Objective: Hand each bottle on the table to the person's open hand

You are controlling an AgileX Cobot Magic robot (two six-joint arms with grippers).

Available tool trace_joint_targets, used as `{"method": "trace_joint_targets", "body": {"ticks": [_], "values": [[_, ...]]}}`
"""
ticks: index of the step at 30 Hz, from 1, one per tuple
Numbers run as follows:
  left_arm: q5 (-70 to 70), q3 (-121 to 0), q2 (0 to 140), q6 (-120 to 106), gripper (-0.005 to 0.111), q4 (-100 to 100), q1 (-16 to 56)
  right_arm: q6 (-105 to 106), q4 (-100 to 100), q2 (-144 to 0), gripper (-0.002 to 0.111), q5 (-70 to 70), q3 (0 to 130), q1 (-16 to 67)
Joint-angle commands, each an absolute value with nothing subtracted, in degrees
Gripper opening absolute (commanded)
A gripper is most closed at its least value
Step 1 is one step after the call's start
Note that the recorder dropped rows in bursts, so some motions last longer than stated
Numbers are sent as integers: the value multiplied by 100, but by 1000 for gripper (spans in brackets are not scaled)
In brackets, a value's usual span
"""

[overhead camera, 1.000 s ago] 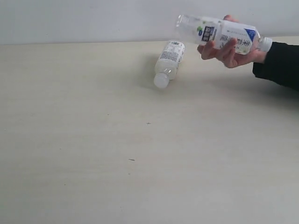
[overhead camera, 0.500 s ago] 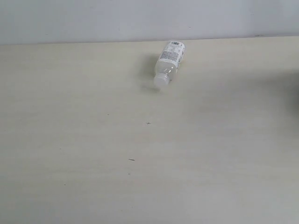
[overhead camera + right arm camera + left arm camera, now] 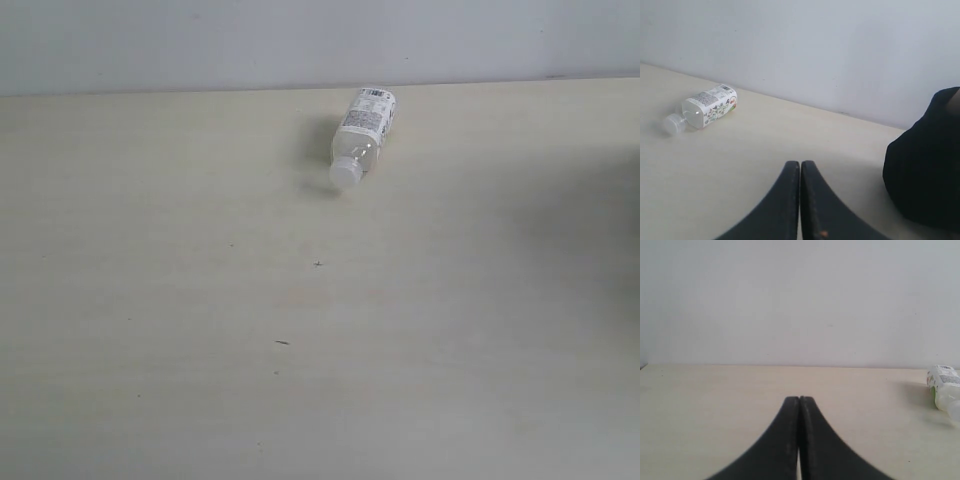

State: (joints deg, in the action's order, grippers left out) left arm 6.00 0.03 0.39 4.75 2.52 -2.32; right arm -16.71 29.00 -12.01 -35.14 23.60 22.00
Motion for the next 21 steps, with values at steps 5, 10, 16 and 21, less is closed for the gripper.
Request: {"method": "trace_joint_targets", "body": {"ticks": [5,10,16,21], "values": [[576,0,0,471,0,237,-217,-1712,2957,-1068,1,-3446,2331,2202],[576,0,0,471,0,237,-217,-1712,2957,-1054,1,-3458,2331,2202],[576,0,0,471,0,237,-217,-1712,2968,-1058,1,-3458,2331,2202],[575,0,0,471,0,237,-217,-1712,2995,-1058,1,-3458,2331,2202]]}}
